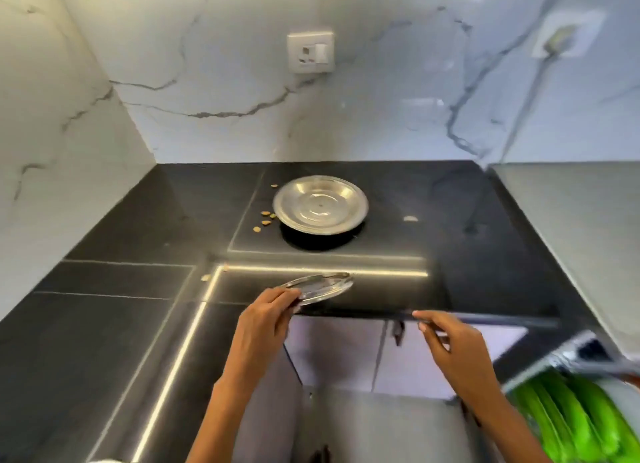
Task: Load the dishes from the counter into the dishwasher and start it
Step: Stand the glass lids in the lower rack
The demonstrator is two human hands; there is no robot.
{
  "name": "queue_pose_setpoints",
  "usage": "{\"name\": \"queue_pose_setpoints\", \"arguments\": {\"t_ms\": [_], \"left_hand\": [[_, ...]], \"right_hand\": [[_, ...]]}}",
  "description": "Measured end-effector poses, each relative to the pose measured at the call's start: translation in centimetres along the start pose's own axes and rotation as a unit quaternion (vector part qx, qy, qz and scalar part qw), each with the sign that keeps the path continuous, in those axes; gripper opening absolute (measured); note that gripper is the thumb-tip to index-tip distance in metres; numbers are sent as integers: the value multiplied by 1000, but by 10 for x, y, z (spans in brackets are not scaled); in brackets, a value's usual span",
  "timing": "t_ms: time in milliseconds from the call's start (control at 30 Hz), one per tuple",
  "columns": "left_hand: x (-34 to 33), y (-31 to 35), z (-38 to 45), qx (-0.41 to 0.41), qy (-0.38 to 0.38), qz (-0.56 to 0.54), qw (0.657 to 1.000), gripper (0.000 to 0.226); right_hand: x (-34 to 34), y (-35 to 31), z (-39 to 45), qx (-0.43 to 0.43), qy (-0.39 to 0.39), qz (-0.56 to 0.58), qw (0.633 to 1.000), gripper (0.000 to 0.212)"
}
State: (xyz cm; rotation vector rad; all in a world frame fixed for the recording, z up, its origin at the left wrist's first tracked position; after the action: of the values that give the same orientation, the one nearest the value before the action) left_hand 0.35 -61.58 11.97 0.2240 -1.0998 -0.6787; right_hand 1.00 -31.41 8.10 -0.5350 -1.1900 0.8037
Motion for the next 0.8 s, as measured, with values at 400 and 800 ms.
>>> {"name": "queue_pose_setpoints", "arguments": {"t_ms": [400, 800], "left_hand": [[-252, 242, -79, -181, -348, -202, 897, 26], [-538, 256, -193, -250, -412, -98, 871, 56]], "right_hand": [[139, 146, -250, -213, 65, -98, 970, 55], [145, 368, -405, -428, 161, -254, 852, 17]]}}
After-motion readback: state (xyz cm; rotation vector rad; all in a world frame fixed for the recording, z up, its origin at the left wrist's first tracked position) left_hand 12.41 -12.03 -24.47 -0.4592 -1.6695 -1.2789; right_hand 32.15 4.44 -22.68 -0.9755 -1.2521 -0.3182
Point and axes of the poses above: each hand's wrist, its own z-axis towards the middle knuckle, its own x-axis out of the back of the hand, y = z × x, the point moved 2 cm from there along z, towards the middle knuckle, and after that the axes turned 2 degrees about -y, right-handed, at the moved point
